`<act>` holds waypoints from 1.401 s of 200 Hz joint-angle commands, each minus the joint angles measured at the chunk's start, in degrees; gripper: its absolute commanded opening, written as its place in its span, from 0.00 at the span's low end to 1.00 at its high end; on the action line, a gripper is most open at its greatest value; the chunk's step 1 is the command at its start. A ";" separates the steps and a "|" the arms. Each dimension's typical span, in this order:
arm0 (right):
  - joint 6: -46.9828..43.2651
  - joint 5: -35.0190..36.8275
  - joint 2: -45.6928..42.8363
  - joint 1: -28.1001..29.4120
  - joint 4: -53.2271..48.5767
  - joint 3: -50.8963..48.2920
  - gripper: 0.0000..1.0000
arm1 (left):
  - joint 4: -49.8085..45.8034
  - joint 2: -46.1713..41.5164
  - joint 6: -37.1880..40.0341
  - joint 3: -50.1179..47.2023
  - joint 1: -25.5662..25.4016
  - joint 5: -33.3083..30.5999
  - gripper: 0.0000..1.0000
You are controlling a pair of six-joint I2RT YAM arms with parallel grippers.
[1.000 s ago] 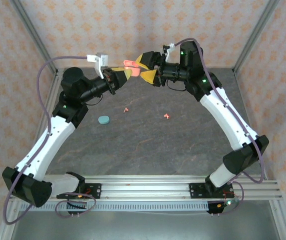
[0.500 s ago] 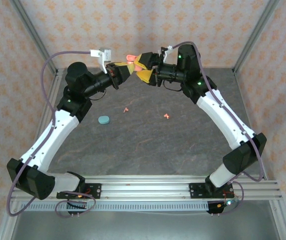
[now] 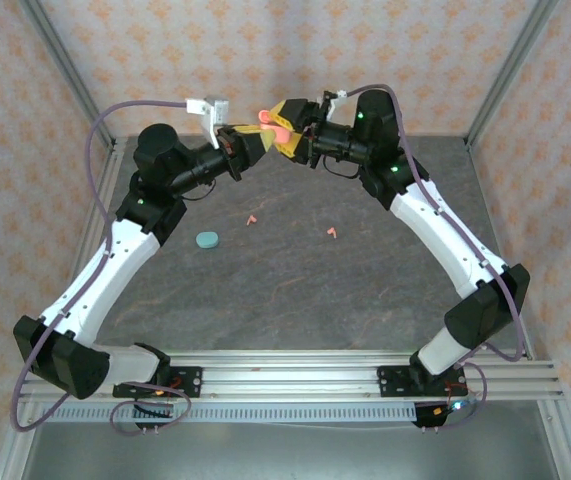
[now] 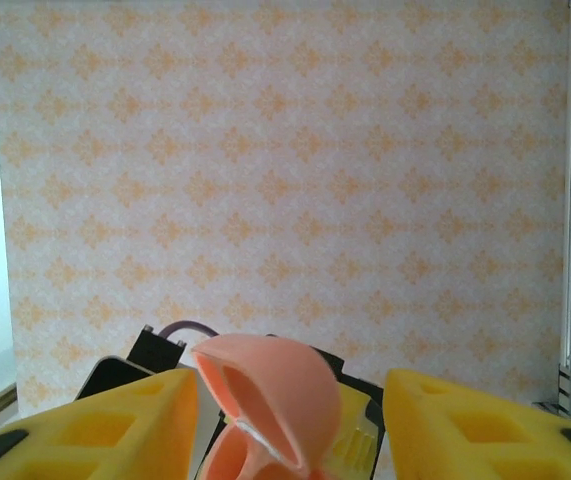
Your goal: Insert wireless bluetooth earbuds into charging case
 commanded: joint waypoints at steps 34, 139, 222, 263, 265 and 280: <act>0.98 0.58 -1.00 0.35 2.59 -0.93 0.32 | -6.68 -1.16 6.25 1.89 -0.80 -1.20 0.00; -29.87 1.93 -3.22 -0.07 -16.36 6.35 0.23 | -16.19 -3.65 13.74 5.10 -0.87 1.43 0.48; -35.91 1.48 -5.81 -1.06 -10.12 2.26 0.23 | -16.07 -6.82 15.06 3.03 0.31 7.36 0.56; -32.25 -0.64 -5.75 -1.10 -5.18 0.66 0.23 | -1.89 -5.12 7.72 -0.98 0.33 7.79 0.51; -32.12 -0.73 -5.79 -1.09 -5.08 0.61 0.23 | -1.66 -5.10 7.64 -1.07 0.34 7.62 0.51; -31.93 -1.04 -6.01 -1.07 -4.85 0.39 0.23 | -0.13 -4.58 7.07 -1.06 0.30 7.42 0.51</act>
